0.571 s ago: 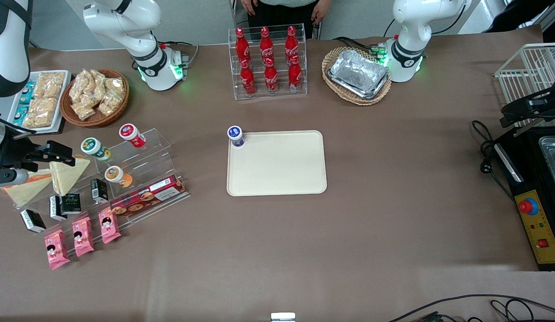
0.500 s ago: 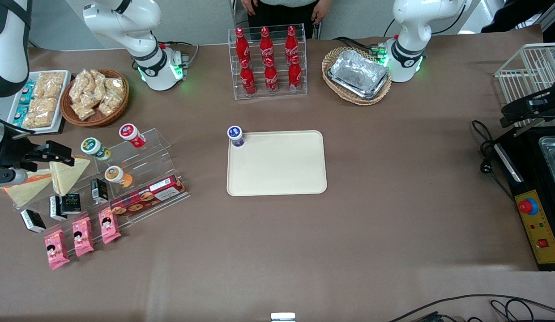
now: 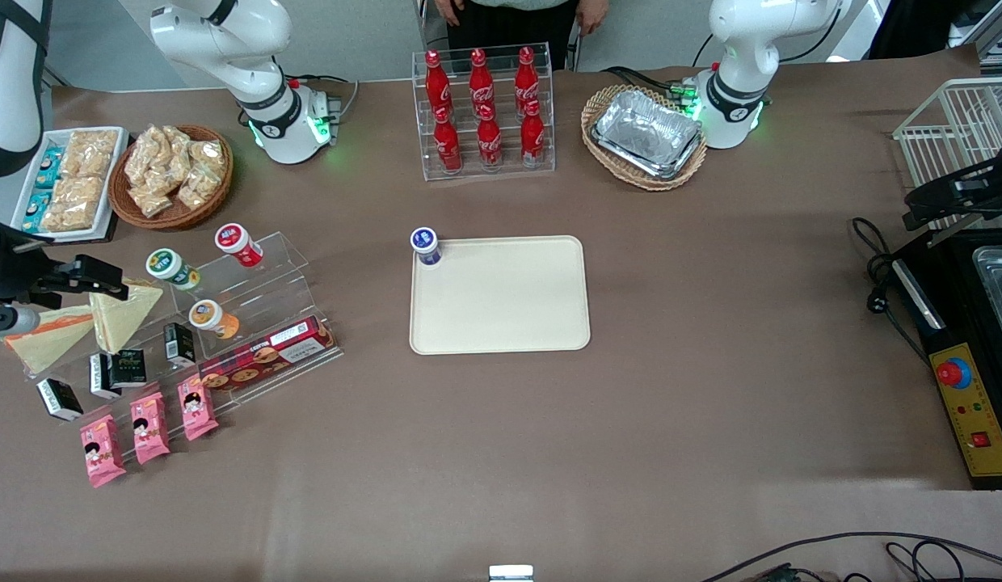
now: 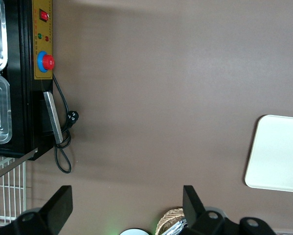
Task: Place sandwich on tray
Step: 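Move the right gripper over the wrapped sandwiches on the acrylic rack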
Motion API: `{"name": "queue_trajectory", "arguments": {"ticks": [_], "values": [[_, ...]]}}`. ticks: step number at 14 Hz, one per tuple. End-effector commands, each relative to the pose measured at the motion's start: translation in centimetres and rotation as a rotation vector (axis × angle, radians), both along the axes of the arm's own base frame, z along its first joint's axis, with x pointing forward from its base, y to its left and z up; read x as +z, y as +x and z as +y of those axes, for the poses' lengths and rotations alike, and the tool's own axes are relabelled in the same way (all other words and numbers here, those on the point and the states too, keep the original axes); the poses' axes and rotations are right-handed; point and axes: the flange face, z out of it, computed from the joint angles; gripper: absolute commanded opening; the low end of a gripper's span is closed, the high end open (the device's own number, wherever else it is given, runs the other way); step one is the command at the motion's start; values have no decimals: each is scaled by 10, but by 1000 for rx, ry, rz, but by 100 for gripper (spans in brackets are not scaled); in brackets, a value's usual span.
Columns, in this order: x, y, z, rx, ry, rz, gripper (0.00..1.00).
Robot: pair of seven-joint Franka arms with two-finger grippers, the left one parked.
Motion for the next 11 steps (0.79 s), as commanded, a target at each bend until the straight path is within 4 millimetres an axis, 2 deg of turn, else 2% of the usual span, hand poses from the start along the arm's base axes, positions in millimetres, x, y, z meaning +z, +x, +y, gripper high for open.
{"name": "queue_trajectory", "arguments": {"ticks": [1, 7, 10, 11], "values": [[-1, -3, -6, -20, 23, 10, 100], [1, -9, -8, -20, 11, 35, 100], [7, -17, -33, -59, 13, 42, 100], [11, -21, -33, -62, 17, 47, 100]]}}
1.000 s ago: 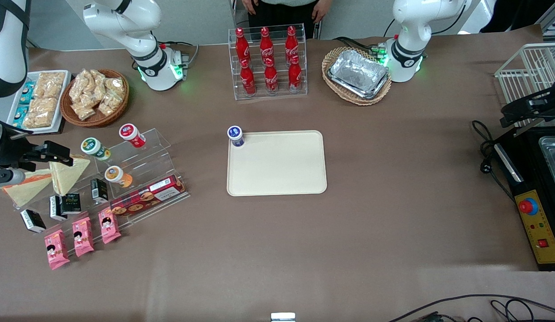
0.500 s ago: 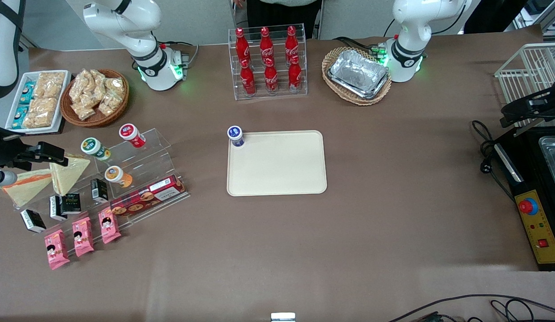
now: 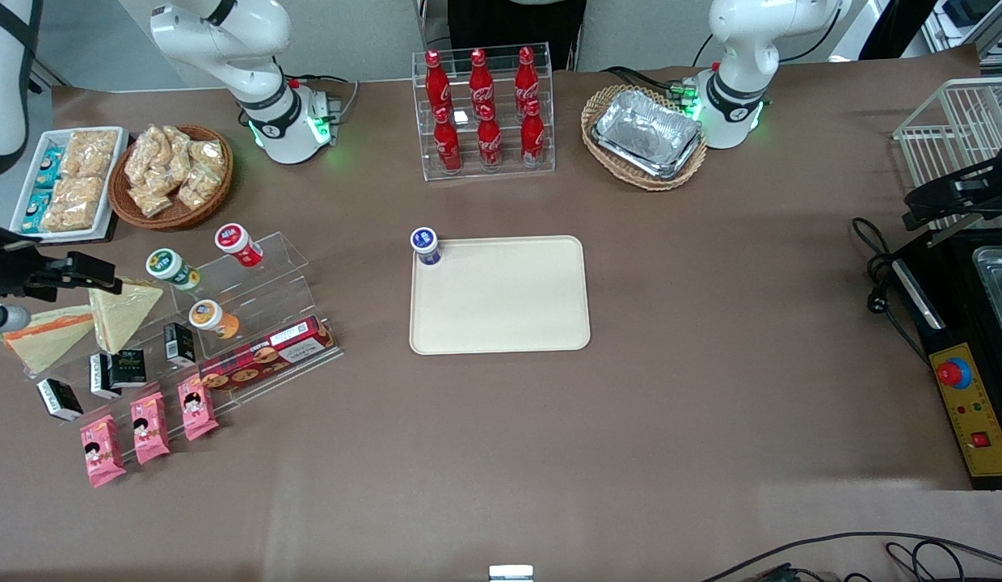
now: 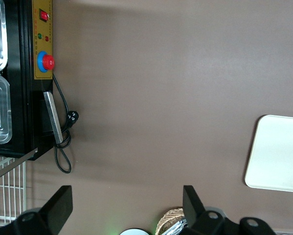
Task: Place sandwich on tray
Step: 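Move the right gripper over the wrapped sandwiches on the acrylic rack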
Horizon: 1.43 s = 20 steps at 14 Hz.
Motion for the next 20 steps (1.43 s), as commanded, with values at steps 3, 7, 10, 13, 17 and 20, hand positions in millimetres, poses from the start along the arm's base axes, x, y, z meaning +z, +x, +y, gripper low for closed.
{"name": "queue_trajectory", "arguments": {"ticks": [3, 7, 10, 13, 17, 20], "values": [[18, -21, -26, -50, 11, 22, 100], [20, -26, -34, -79, 11, 28, 100], [29, -28, -40, -111, 10, 6, 100], [34, -30, -45, -183, 2, 0, 100], [33, -40, -96, -347, -7, -10, 100], [35, -43, -121, -399, -23, -40, 100]]}}
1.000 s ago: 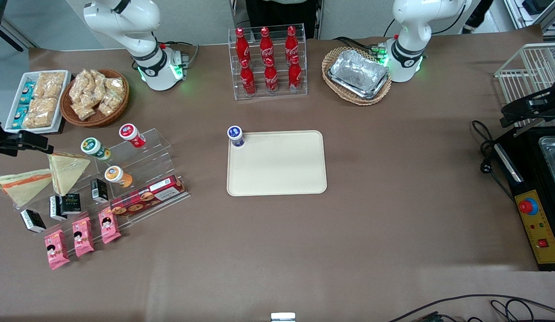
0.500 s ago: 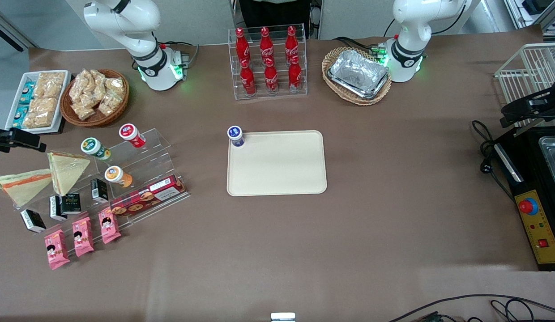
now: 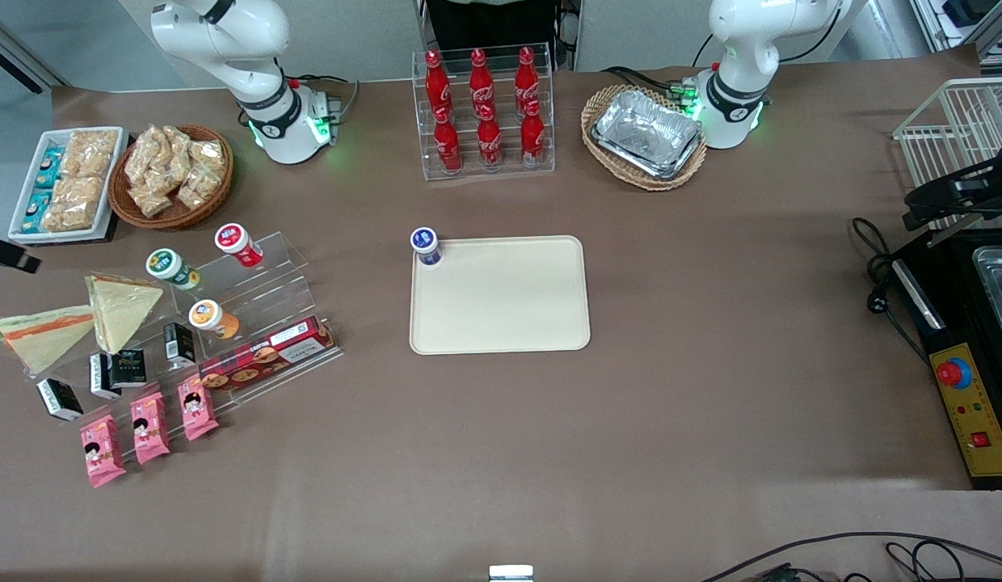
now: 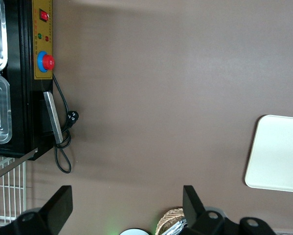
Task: Place sandwich on tray
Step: 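Move the right gripper over the wrapped sandwiches on the acrylic rack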
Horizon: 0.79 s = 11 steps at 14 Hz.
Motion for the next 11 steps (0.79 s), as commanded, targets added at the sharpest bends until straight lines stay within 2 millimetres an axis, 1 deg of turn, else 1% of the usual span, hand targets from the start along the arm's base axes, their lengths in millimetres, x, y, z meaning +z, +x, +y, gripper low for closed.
{"name": "queue_trajectory", "arguments": {"ticks": [1, 2, 3, 4, 5, 6, 8, 9, 11], "values": [[5, -4, -31, -83, -18, -41, 100], [0, -2, -39, -115, -22, -45, 100], [-2, -2, -45, -199, -25, -47, 100], [-3, -1, -46, -297, -36, -51, 100], [-2, 0, -46, -344, -45, -56, 100], [-3, 0, -47, -356, -40, -59, 100], [-10, -1, -50, -369, -43, -36, 100], [-14, 0, -55, -380, -47, -30, 100], [-28, -2, -80, -404, -81, -12, 100]]}}
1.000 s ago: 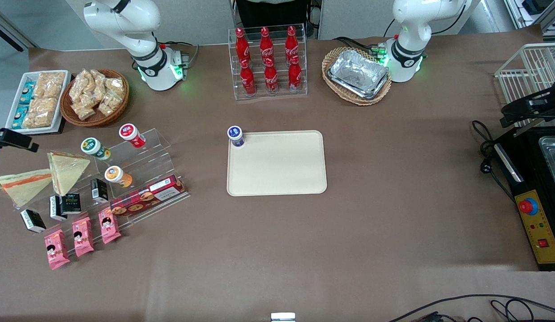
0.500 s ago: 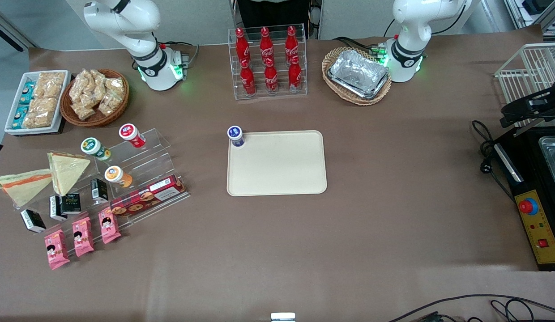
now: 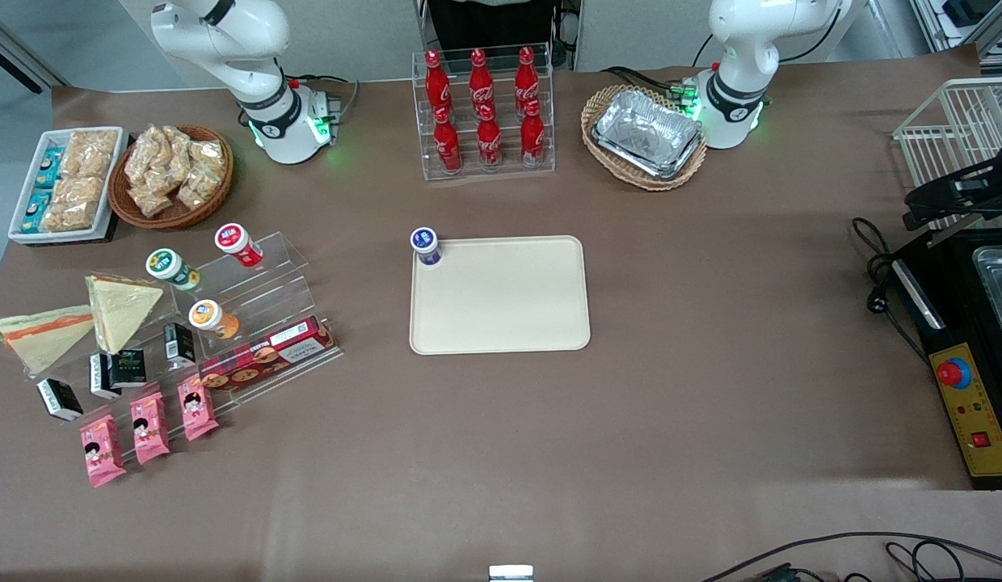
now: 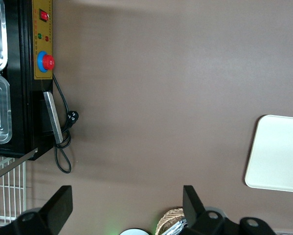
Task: Place sandwich on tray
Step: 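Lower the right gripper and grasp the wrapped carrot sandwich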
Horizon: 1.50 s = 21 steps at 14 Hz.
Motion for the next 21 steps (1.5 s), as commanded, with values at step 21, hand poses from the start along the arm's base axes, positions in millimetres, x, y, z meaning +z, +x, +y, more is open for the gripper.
{"name": "queue_trajectory", "arguments": {"ticks": [21], "values": [[-192, 5, -71, -34, -109, 14, 100]]}}
